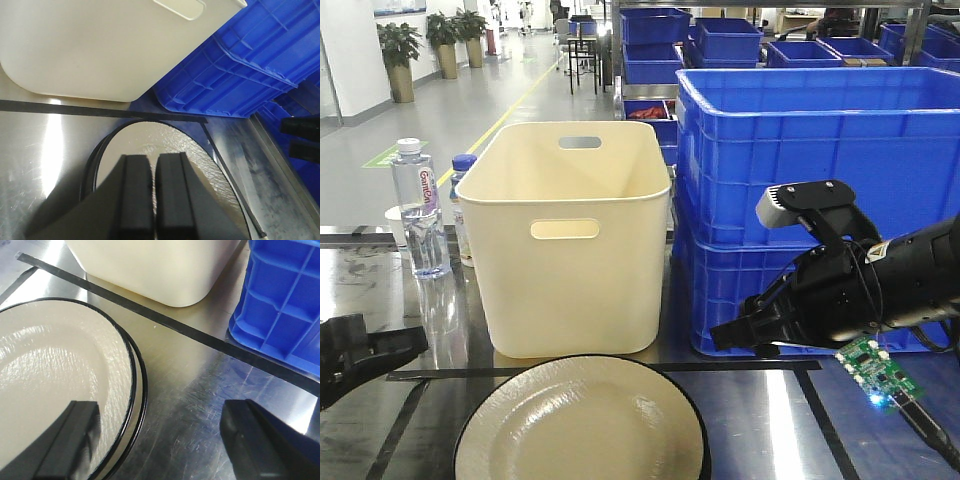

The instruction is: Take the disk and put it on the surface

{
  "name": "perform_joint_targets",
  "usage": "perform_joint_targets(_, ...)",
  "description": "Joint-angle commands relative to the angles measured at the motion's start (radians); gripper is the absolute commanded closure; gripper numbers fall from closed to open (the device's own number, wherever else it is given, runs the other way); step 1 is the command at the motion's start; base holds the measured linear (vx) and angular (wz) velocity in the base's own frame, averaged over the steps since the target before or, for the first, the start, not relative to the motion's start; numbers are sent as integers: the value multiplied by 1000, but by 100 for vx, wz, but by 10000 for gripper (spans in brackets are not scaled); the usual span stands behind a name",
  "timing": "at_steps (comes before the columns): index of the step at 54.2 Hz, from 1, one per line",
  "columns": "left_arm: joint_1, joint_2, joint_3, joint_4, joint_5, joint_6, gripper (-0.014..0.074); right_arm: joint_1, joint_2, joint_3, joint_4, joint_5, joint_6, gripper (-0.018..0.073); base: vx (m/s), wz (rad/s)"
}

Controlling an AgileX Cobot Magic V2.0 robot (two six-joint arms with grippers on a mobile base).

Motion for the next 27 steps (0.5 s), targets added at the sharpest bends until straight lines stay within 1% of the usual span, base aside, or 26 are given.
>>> perform_joint_targets(1,1,-24,-28,-65,5,6,544,-5,-39,-35,19,-49,-3,13,0,0)
perform_joint_targets(7,1,-24,-28,-65,4,6,608,-5,-39,-35,19,-49,-3,13,0,0)
perform_joint_targets(27,1,-24,-28,-65,3,6,605,-5,-39,-35,19,-49,-3,13,0,0)
